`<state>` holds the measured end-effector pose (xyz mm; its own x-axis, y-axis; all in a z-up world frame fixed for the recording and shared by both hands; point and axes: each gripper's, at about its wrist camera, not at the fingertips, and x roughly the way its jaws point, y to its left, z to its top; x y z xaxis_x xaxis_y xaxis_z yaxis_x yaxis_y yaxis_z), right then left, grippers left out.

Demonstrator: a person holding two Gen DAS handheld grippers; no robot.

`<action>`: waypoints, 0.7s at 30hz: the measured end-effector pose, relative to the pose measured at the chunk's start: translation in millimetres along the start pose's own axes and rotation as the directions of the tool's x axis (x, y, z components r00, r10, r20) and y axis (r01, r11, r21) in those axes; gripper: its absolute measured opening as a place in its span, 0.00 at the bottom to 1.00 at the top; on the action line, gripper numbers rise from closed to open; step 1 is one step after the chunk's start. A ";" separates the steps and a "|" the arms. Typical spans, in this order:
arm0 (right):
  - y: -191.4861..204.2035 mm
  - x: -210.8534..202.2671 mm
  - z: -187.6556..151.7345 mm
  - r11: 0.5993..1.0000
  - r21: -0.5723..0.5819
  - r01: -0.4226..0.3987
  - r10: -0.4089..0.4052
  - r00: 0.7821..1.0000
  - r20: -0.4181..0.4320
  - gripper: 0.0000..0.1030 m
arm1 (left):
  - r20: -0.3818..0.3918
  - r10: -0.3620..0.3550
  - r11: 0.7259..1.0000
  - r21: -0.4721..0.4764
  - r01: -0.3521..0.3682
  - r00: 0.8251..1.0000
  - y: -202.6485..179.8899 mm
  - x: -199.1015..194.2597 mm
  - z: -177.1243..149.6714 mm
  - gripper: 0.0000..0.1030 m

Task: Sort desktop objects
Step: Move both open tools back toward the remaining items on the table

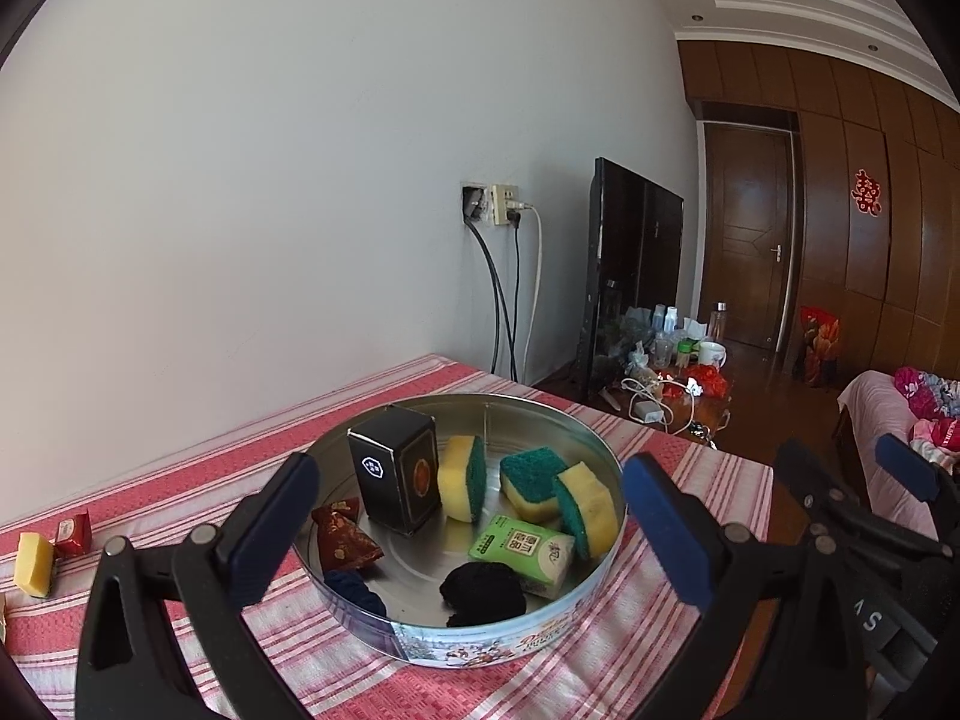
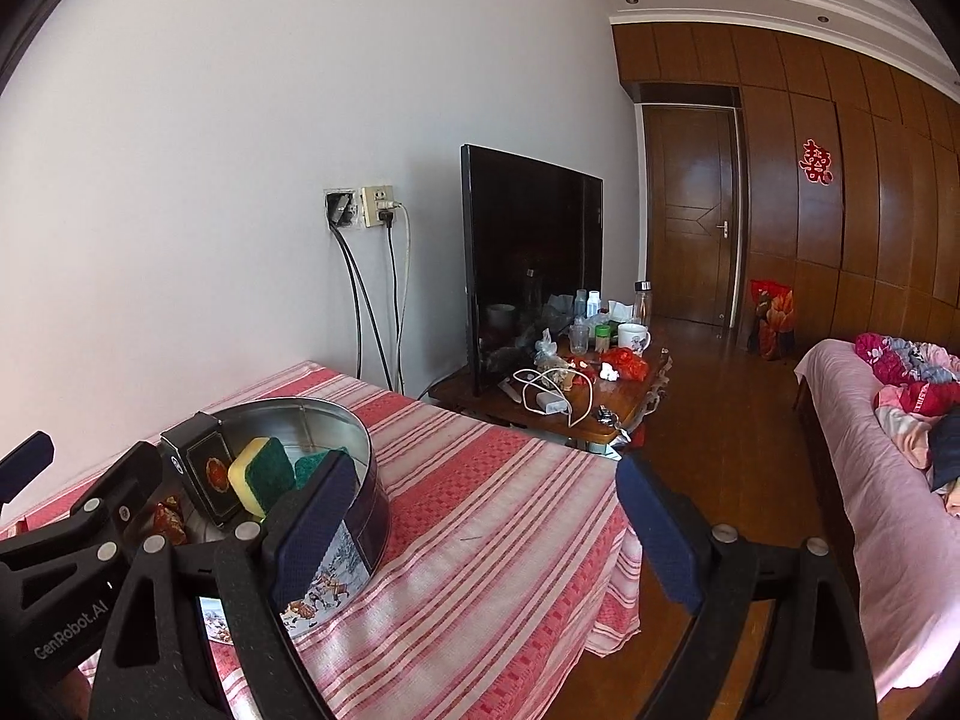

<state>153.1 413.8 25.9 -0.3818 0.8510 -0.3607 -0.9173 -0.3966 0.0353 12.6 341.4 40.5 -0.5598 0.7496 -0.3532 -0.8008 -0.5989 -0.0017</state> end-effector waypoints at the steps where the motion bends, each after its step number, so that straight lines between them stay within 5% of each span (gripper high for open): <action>1: 1.2 -1.6 -0.5 1.000 -0.003 0.001 -0.001 1.000 0.002 0.88 | 0.004 0.001 1.000 -0.003 -0.001 1.000 0.9 -1.1 0.5 0.99; 21: 3.9 -19.9 1.5 1.000 -0.013 0.008 -0.007 1.000 0.019 0.88 | 0.023 -0.006 0.999 -0.034 0.006 1.000 7.5 -9.6 4.3 0.99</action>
<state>156.9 395.8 34.7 -0.3771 0.8601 -0.3435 -0.9186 -0.3947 0.0202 11.1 331.0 47.9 -0.5601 0.7593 -0.3313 -0.7966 -0.6034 -0.0360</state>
